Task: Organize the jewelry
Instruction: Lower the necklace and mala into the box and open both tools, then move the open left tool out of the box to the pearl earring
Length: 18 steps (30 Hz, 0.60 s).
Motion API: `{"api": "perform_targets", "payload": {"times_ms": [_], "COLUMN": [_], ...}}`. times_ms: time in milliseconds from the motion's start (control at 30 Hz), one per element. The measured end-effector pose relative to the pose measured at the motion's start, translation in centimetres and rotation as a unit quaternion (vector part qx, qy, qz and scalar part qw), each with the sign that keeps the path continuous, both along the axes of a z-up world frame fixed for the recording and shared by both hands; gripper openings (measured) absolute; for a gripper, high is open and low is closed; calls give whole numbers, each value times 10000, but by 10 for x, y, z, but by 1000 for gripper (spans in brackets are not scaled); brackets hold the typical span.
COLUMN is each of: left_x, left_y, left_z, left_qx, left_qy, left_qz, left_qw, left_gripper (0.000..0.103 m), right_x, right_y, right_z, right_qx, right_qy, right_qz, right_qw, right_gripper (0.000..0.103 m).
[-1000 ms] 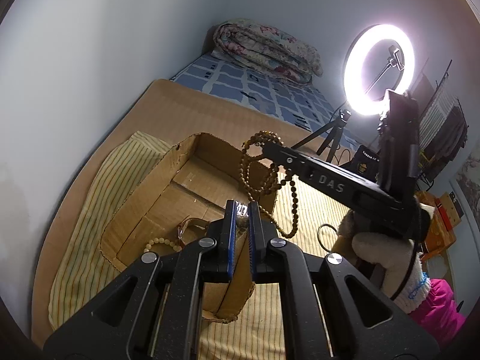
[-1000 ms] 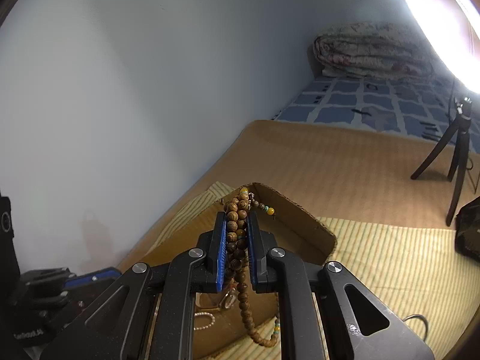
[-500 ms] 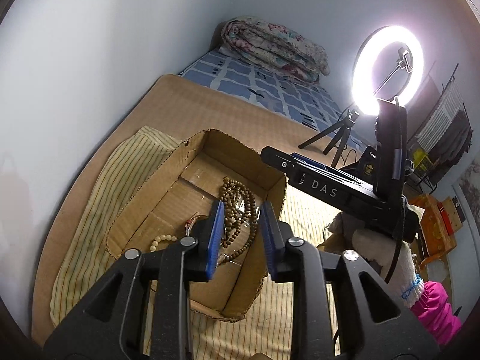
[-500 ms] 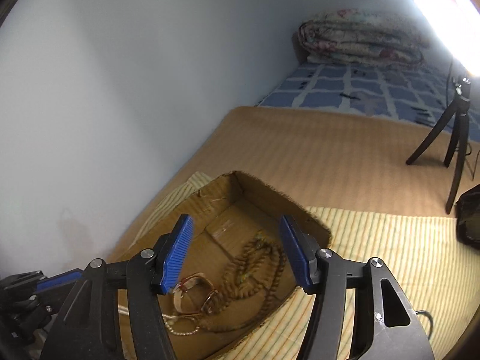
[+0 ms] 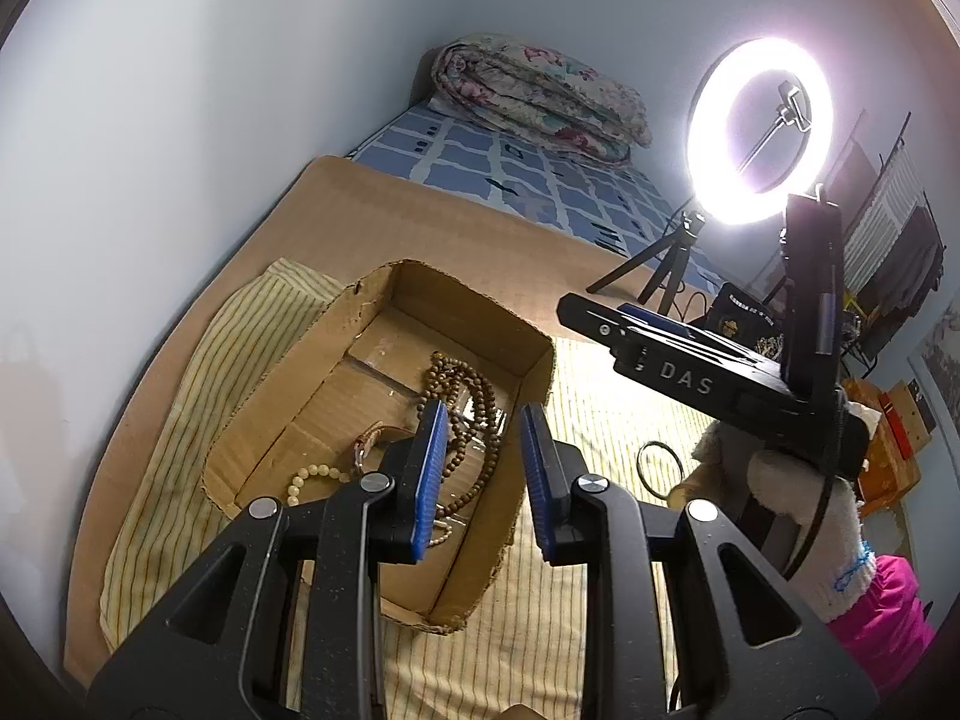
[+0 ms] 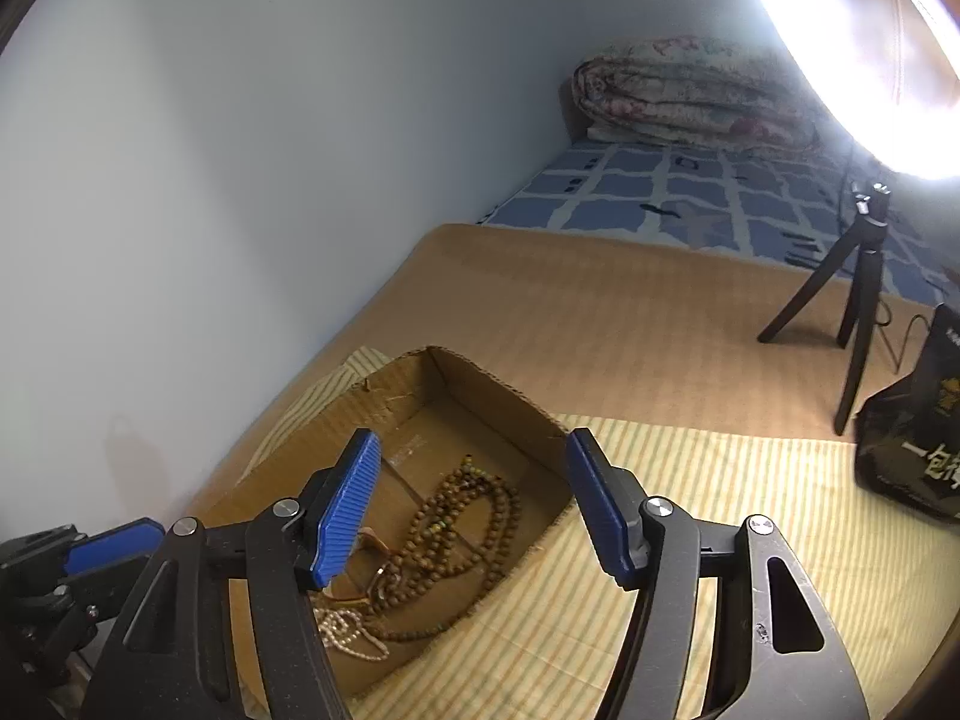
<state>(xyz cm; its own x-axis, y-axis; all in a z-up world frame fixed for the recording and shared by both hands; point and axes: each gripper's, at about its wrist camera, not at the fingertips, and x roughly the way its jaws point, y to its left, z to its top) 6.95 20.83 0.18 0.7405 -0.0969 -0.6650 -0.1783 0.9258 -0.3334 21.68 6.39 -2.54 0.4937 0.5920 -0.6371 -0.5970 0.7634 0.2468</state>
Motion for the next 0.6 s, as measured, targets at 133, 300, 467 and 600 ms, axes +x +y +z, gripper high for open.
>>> {"api": "perform_targets", "payload": {"times_ms": [133,300,467,600], "left_x": [1,6,12,18], "left_y": [-12,-27,-49,-65], "left_z": [3,3,3,-1], "left_qx": [61,124,171,193], "left_qy": [-32,-41,-69,-32], "left_qz": [-85,-256,-524,-707], "left_qw": [9999,9996,9985,9973], "left_gripper": [24,33,41,41], "right_x": [-4,-8,-9,-10], "right_y": [-13,-39,-74,-98], "right_z": [7,15,23,28], "right_qx": [-85,-210,-316,-414], "right_qy": [-93,-194,-265,-301], "right_qz": [-83,-208,-466,-612], "right_qw": [9999,9994,9981,9968], "right_gripper": [70,71,79,79]}}
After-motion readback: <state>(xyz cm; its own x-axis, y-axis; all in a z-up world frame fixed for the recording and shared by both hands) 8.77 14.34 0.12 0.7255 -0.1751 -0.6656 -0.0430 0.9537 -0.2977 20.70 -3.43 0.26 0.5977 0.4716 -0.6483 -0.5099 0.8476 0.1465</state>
